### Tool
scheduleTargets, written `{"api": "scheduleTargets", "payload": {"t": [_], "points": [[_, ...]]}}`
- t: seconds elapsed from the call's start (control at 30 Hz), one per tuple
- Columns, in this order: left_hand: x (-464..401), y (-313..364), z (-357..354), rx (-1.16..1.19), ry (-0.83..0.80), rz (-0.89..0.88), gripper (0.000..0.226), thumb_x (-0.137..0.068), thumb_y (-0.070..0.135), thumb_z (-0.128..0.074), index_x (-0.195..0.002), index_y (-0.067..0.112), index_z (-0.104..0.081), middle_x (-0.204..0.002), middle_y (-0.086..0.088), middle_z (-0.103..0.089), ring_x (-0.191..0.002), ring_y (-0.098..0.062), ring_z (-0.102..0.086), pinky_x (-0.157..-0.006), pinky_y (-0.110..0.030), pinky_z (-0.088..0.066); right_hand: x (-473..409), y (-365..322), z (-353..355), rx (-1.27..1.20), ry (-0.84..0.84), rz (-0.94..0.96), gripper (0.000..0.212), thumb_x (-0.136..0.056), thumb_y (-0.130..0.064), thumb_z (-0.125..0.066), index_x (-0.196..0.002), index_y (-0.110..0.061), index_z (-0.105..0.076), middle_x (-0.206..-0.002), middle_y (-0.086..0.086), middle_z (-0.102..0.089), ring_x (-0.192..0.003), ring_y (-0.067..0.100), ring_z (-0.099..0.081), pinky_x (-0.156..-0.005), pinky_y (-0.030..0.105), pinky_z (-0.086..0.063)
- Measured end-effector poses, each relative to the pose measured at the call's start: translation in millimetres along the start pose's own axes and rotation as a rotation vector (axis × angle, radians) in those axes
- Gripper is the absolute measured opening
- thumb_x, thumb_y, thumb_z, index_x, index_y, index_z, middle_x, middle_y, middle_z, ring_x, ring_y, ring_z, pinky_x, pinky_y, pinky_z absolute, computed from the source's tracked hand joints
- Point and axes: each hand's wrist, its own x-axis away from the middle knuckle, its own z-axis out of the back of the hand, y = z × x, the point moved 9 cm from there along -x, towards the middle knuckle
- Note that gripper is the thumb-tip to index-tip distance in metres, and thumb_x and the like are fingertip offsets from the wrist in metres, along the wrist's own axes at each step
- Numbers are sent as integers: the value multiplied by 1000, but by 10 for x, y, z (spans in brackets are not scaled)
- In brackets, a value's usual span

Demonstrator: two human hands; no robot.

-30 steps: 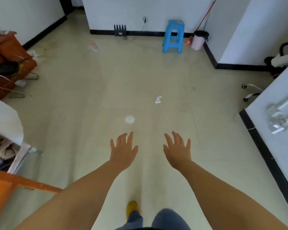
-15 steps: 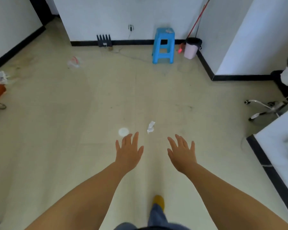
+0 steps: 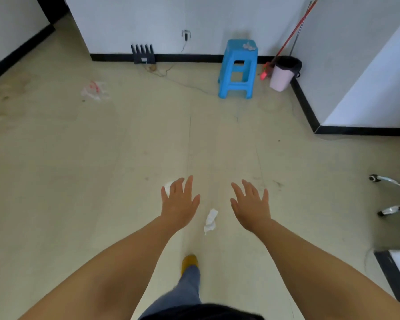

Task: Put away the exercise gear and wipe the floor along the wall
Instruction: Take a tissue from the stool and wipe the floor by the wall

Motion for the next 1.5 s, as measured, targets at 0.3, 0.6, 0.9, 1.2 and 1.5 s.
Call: {"api": "scheduleTargets", "payload": {"t": [0.3,0.6,0.9,1.2,1.5], "points": [[-2647,555,615,-55,-50,-159,60,-100,43,-25,-150,21,0,-155,-7,-13,-143,-23,-12,-115,-51,-6,-2165,638,918,-77,40,-116,52,-103,-38,-17,-151,-28,-3,-160,2,-1,-147,19,-2,-115,54,-1],[-5228,1388,800,-38,-91,-125,60,-100,43,-23,-150,22,4,-157,-6,-9,-144,-22,-8,-116,-51,-3,-4582,1800,1832,-9,42,-83,52,-103,-38,-18,-151,-28,-4,-160,3,-1,-147,19,-3,-116,55,-2],[-7586,1666,1349,-37,-46,-37,61,-100,44,-22,-150,23,4,-156,-7,-10,-144,-22,-10,-115,-51,-5,-7010,2347,2940,-20,69,-20,51,-103,-37,-20,-151,-28,-7,-160,3,-4,-147,19,-4,-116,54,-1],[-10317,1893,2078,-98,-24,-118,60,-100,43,-24,-150,23,2,-156,-7,-11,-143,-23,-10,-116,-51,-5,-9448,2813,3933,-83,135,-95,51,-102,-37,-22,-151,-27,-10,-159,3,-8,-146,18,-5,-116,54,-3],[-12337,2548,2193,-113,-74,-190,63,-96,51,-17,-150,21,-5,-155,-8,-16,-142,-24,-16,-115,-52,-8,-11330,3637,4385,-80,68,-129,51,-102,-37,-22,-151,-28,-10,-158,4,-12,-145,20,-9,-115,53,-8]]}}
